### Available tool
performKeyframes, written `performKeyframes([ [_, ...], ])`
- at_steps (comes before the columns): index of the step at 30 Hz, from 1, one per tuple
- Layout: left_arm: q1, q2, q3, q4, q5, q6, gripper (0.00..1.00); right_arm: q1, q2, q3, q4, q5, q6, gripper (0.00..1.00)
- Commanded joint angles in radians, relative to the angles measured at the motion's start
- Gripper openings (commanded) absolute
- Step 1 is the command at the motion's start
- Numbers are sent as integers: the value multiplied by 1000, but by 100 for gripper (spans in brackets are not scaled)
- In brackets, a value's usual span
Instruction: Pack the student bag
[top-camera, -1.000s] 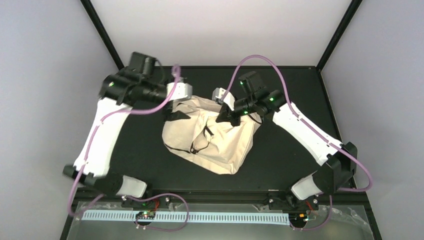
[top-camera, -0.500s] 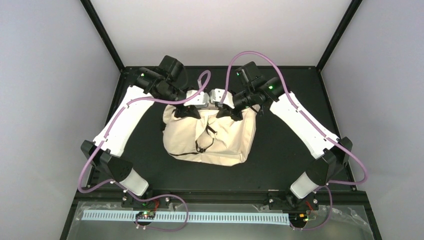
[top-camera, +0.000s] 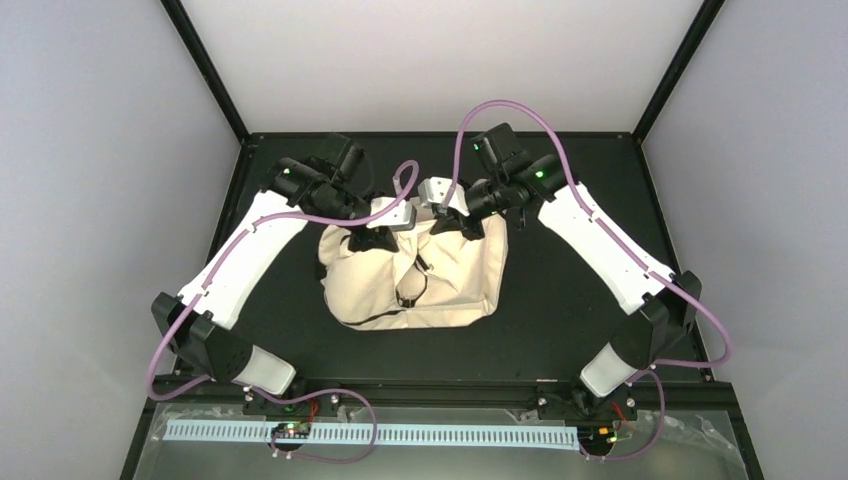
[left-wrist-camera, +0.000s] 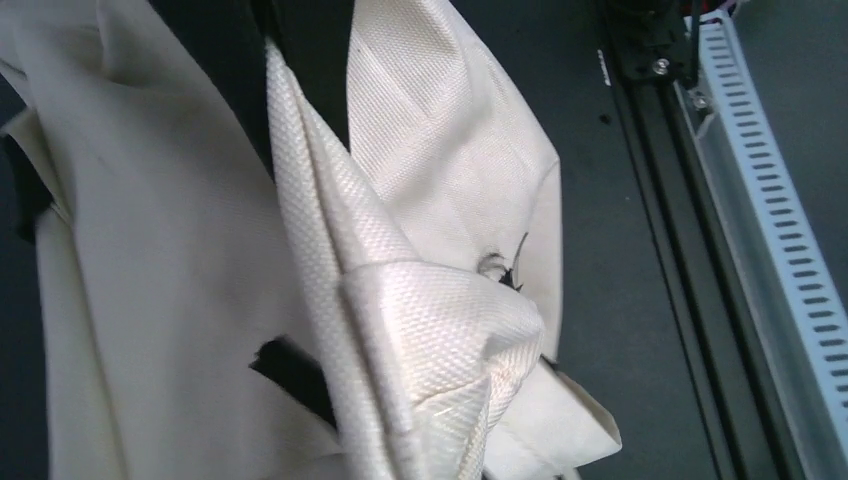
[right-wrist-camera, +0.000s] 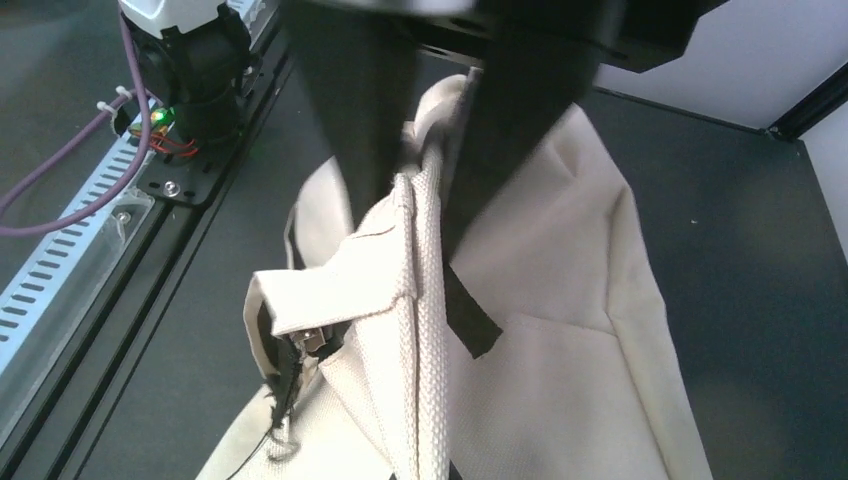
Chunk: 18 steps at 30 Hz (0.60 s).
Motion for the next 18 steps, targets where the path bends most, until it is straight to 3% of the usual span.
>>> performKeyframes([
  [1, 1, -45, -11, 98, 16, -67, 2, -12, -74, 0, 210, -129, 10, 1],
  [3, 3, -68, -17, 115, 40, -75, 1, -13, -102, -61, 321, -82, 130, 16],
  [5, 8, -85, -30, 120, 58, -78, 2, -17, -161, -166, 519, 21, 324, 42],
  [6, 12, -88, -34, 114, 65, -82, 2, -19, -220, -221, 641, 115, 435, 50],
  [9, 22, -71, -38, 110, 72, -119, 2, -26, -374, -426, 971, 304, 680, 61],
  [12, 32, -58, -21, 98, 81, -146, 2, -26, -506, -571, 1076, 322, 873, 61],
  [15, 41, -68, -24, 103, 92, -165, 2, -21, -567, -660, 1092, 157, 1087, 53],
  [18, 42, -88, -50, 119, 104, -161, 1, 11, -555, -808, 1226, 53, 1273, 43],
])
